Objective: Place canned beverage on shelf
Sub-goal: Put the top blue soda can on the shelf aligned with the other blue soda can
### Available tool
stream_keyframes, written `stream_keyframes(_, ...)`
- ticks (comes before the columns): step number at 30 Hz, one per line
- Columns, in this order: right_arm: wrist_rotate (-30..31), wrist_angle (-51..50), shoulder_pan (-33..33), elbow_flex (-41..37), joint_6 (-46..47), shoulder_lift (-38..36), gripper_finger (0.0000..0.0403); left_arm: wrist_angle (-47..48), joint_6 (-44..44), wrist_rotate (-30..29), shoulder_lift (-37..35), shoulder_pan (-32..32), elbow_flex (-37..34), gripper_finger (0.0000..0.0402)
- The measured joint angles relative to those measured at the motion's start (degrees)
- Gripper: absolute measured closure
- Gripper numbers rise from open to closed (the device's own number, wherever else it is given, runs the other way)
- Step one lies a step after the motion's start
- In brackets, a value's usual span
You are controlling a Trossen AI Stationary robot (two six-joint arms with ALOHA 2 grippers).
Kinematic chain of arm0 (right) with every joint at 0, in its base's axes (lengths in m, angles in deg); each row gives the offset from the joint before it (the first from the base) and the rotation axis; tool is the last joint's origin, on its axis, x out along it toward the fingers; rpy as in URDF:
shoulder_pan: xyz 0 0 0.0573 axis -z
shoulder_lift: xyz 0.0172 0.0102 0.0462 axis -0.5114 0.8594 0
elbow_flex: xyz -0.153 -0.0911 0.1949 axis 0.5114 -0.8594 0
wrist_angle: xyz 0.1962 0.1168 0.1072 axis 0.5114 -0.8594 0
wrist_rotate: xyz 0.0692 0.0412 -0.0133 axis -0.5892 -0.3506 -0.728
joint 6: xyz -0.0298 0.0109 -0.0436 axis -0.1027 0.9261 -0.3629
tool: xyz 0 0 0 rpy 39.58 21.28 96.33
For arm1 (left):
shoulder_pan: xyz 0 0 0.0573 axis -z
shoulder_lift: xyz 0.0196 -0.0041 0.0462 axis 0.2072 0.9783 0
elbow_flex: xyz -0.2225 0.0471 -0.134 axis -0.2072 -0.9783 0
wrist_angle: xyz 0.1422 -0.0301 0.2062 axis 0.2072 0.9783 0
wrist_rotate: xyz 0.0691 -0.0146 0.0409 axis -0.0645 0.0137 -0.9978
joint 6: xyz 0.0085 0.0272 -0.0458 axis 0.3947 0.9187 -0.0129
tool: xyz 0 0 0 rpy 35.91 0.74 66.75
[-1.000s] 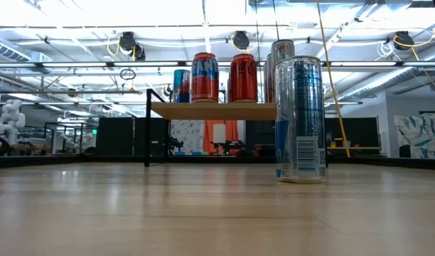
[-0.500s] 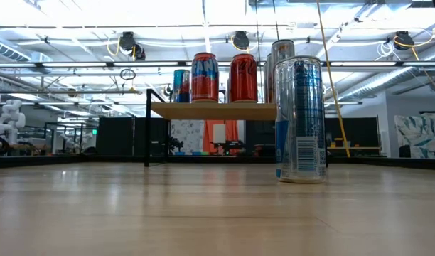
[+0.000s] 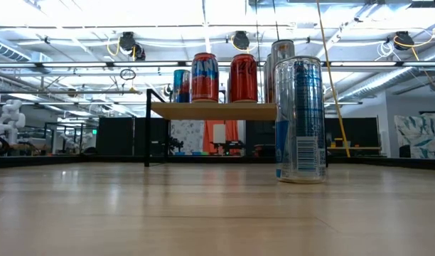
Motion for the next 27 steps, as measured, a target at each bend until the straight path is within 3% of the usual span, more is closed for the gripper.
stream_keyframes(6, 4.43, -0.08, 1.41, 0.0, -2.72, -3.07, 0.0194, -0.14, -17.49, -4.96, -2.28, -0.01, -0.02, 0.0029)
stream_keyframes(15, 27.21, 2.67, 1.52, 0.0, -9.1, -6.75, 0.0194, -8.04, -40.8, -15.39, -3.35, -0.15, -0.02, 0.0029)
stream_keyframes(22, 35.83, 6.98, 1.28, 0.0, -10.44, -6.96, 0.0194, -15.3, -45.05, -20.16, -3.36, -0.15, -0.02, 0.0029)
stream_keyframes(27, 36.42, 11.44, 1.28, 0.0, -10.85, -6.76, 0.0194, -16.15, -46.76, -22.4, -3.36, -1.58, -0.02, 0.0029)
